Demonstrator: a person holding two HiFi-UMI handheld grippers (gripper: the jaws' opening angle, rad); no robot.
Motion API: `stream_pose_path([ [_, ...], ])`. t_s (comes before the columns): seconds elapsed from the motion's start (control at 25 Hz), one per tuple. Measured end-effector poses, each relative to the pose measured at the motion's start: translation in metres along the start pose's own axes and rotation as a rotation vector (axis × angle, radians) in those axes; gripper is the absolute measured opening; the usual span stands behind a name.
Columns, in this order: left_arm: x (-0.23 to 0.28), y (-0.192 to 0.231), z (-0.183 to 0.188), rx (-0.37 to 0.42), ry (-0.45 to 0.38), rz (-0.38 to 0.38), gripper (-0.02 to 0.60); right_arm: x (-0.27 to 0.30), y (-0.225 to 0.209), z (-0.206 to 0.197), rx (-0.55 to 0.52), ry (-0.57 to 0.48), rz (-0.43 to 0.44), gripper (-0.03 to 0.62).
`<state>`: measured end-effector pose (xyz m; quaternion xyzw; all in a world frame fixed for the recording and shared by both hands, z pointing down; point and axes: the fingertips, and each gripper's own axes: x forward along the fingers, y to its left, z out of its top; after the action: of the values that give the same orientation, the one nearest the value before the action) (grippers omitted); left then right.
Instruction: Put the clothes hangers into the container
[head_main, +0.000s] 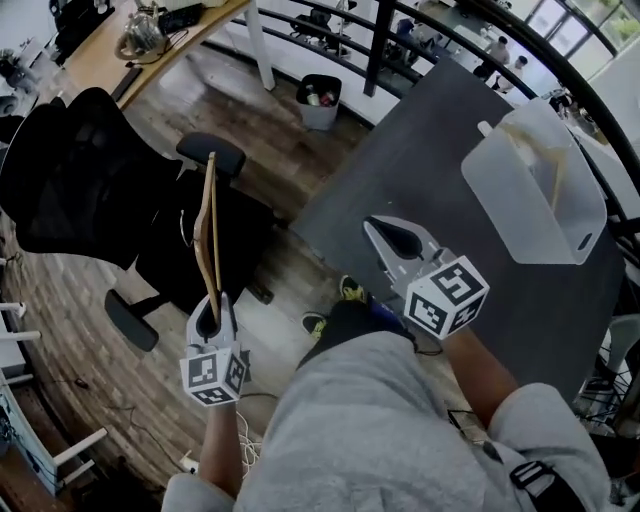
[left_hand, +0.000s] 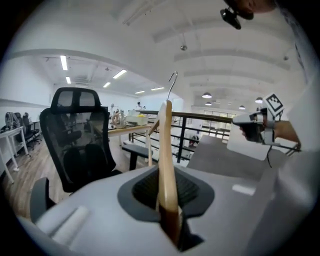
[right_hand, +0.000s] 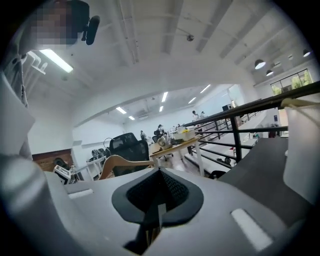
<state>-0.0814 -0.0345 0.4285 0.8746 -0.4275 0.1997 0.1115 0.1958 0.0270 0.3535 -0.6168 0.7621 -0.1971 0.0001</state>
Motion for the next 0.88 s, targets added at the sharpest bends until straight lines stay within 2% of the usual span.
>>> stream_pose_path([
  [0.12, -0.003, -0.036, 0.032, 0.057, -0.049, -0.092, 0.043, -0.041, -0.018, 0.011, 0.009, -0.049, -0.079, -0.002],
  [0.36, 0.018, -0.135, 0.107, 0.211, -0.151, -0.355, 0.043, -0.14, -0.069, 0.028, 0.002, -0.138, -0.271, -0.002],
  [0.52, 0.026, -0.222, 0.15, 0.281, -0.215, -0.491, 0.041, -0.225, -0.104, 0.025, 0.024, -0.185, -0.367, -0.002],
  [0.68, 0.032, -0.323, 0.192, 0.395, -0.284, -0.657, 0.041, -0.314, -0.13, 0.008, 0.059, -0.212, -0.5, -0.002],
  [0.8, 0.03, -0.4, 0.214, 0.474, -0.297, -0.793, 0.041, -0.373, -0.141, -0.006, 0.078, -0.228, -0.58, -0.002],
  [0.88, 0.032, -0.449, 0.224, 0.557, -0.299, -0.874, 0.041, -0.406, -0.15, -0.014, 0.086, -0.241, -0.615, -0.002],
])
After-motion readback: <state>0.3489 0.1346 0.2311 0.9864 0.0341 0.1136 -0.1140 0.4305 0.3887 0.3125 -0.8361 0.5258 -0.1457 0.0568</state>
